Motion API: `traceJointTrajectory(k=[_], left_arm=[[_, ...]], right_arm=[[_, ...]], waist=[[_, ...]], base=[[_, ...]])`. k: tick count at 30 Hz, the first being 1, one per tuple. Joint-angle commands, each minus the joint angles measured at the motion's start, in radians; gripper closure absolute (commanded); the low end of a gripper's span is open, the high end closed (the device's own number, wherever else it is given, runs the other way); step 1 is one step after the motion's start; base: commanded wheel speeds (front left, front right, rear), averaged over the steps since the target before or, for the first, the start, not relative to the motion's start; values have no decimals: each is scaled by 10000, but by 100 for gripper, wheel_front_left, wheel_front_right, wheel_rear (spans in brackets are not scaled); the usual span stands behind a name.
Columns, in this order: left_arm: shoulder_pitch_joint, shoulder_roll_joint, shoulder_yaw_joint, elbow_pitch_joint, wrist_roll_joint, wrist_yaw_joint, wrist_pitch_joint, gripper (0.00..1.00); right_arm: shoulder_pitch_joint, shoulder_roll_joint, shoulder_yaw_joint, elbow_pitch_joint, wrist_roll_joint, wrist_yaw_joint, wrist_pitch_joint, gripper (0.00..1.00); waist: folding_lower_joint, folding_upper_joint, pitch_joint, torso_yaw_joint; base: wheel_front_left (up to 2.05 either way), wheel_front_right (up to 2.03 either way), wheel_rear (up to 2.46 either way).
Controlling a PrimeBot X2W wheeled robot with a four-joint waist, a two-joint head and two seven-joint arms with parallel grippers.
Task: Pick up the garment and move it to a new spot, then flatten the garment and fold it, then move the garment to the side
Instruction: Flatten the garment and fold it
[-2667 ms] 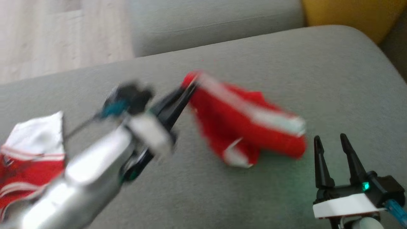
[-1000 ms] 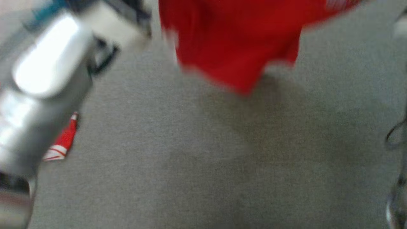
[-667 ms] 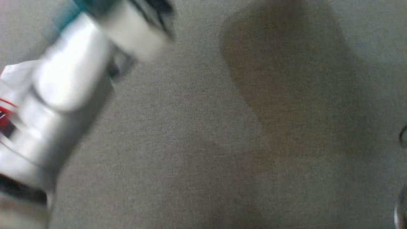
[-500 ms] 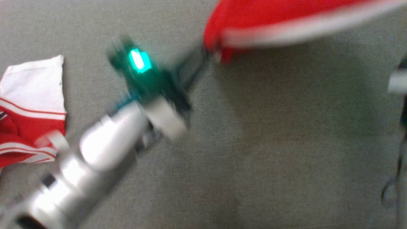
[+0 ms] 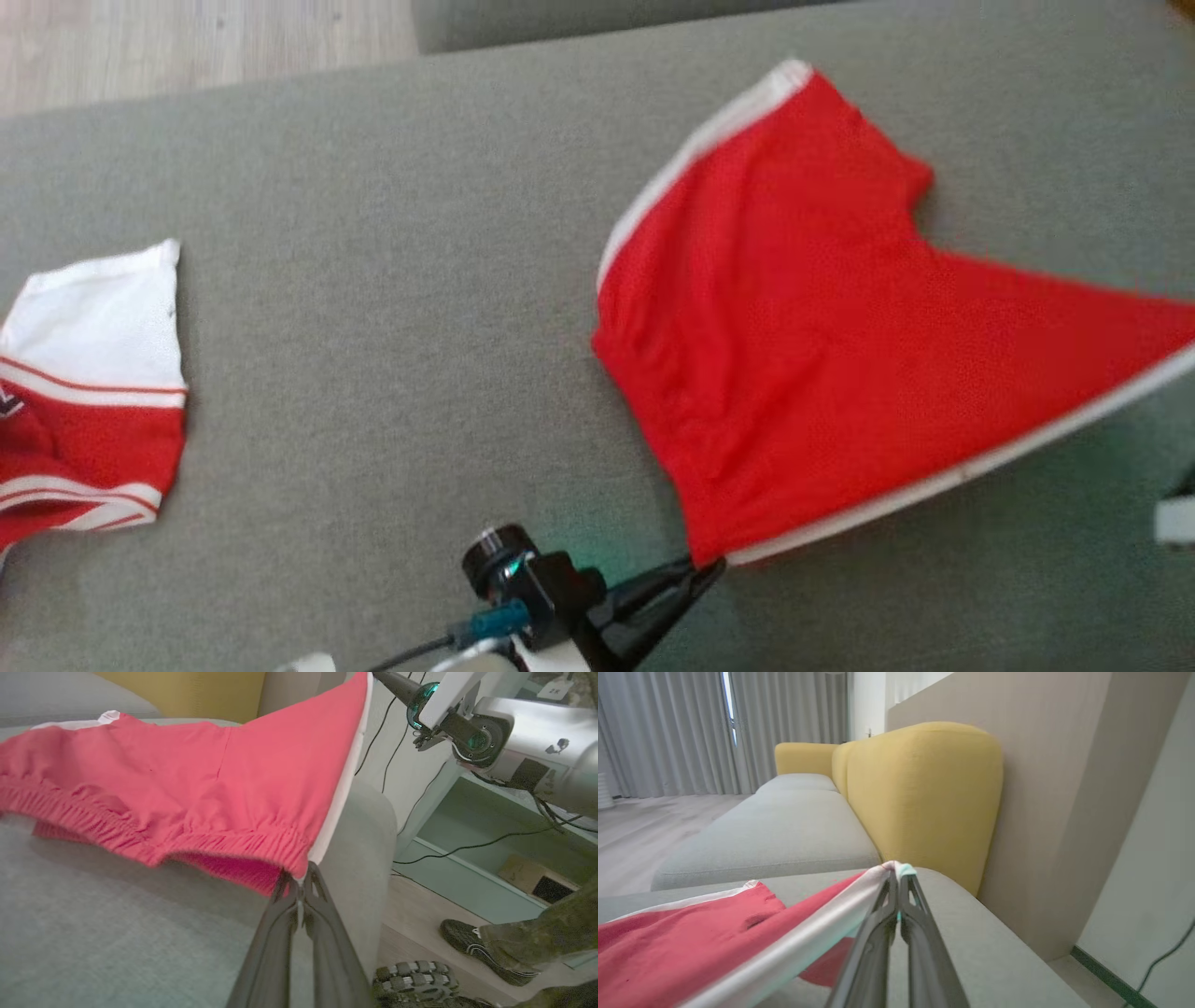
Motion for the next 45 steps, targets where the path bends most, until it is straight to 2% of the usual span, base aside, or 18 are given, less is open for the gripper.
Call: traceJointTrajectory(k=[1,5,9,18,21,22,23,24,26,27,30,36,37,38,39,40,41,45], left_arm=[[-110,250,193,-254,-164,18,-51,100],[-169,212,87,-424,-848,18,-51,100],[-690,70,137,-567,-1948,18,-51,100],[-2693,-121,-58,-113,-3989,18,50,100],[-3243,-237,-116,87,-4437,18,77,83],[-3396,-265,-133,167,-4543,18,84,68],[-3527,-302,-149,232,-4634,18,92,62],[-3639,-336,-164,277,-4703,18,94,61],[-3725,-367,-175,341,-4769,18,89,61],[-3861,-421,-193,464,-4830,17,81,74],[-3953,-513,-207,660,-4923,17,64,95],[-3920,-632,-214,873,-4897,17,41,100],[-3900,-640,-214,910,-4907,17,34,89],[-3878,-649,-215,955,-4939,17,23,71],[-3858,-658,-215,1005,-4936,17,12,51],[-3820,-671,-215,1063,-4913,17,1,8],[-3778,-683,-215,1130,-4879,17,-11,0],[-3434,-771,150,1289,-4648,17,-43,0]], right_arm=[[105,-146,-67,-584,78,-7,100,100],[468,-90,-508,-1274,186,-7,489,100],[-60,-23,-611,-1350,144,-7,925,100],[-2959,-141,-187,485,-716,-7,1370,100],[-3976,-253,-14,1437,-961,-7,1351,100],[-4298,-296,40,1765,-1049,-7,1324,100],[-4608,-339,88,2096,-1154,-7,1284,100],[-4898,-369,155,2436,-1256,-7,1234,100],[-5164,-383,210,2767,-1354,-7,1176,100],[-5628,-412,347,3443,-1552,-7,1066,100],[-6241,-428,473,4463,-1760,-7,849,100],[-7118,-427,779,6125,-1978,-7,339,100],[-7219,-441,823,6340,-2006,-7,264,100],[-7298,-458,846,6538,-2035,-7,191,83],[-7359,-480,858,6731,-2063,-7,127,6],[-7407,-493,889,6906,-2083,-7,54,0],[-7438,-498,958,7065,-2065,-7,-21,0],[-7289,-660,1407,7529,-1812,-7,-221,0]], waist=[[3,-1,-188,-58],[3,-1,-124,193],[3,-1,174,644],[3,-1,996,1619],[3,-1,1261,1870],[3,-1,1344,1942],[3,-1,1423,2011],[3,-1,1486,2068],[3,-1,1541,2118],[3,-1,1635,2200],[3,-1,1746,2298],[3,-1,1892,2427],[3,-1,1894,2445],[3,-1,1882,2461],[3,-1,1858,2476],[3,-1,1815,2491],[3,-1,1757,2503],[3,-1,1401,2584]], base=[[0,0,0],[0,0,0],[0,0,0],[0,0,0],[0,0,0],[0,0,0],[0,0,0],[0,0,0],[0,0,0],[0,0,0],[0,0,0],[0,0,0],[0,0,0],[0,0,0],[0,0,0],[0,0,0],[0,0,0],[0,0,0]])
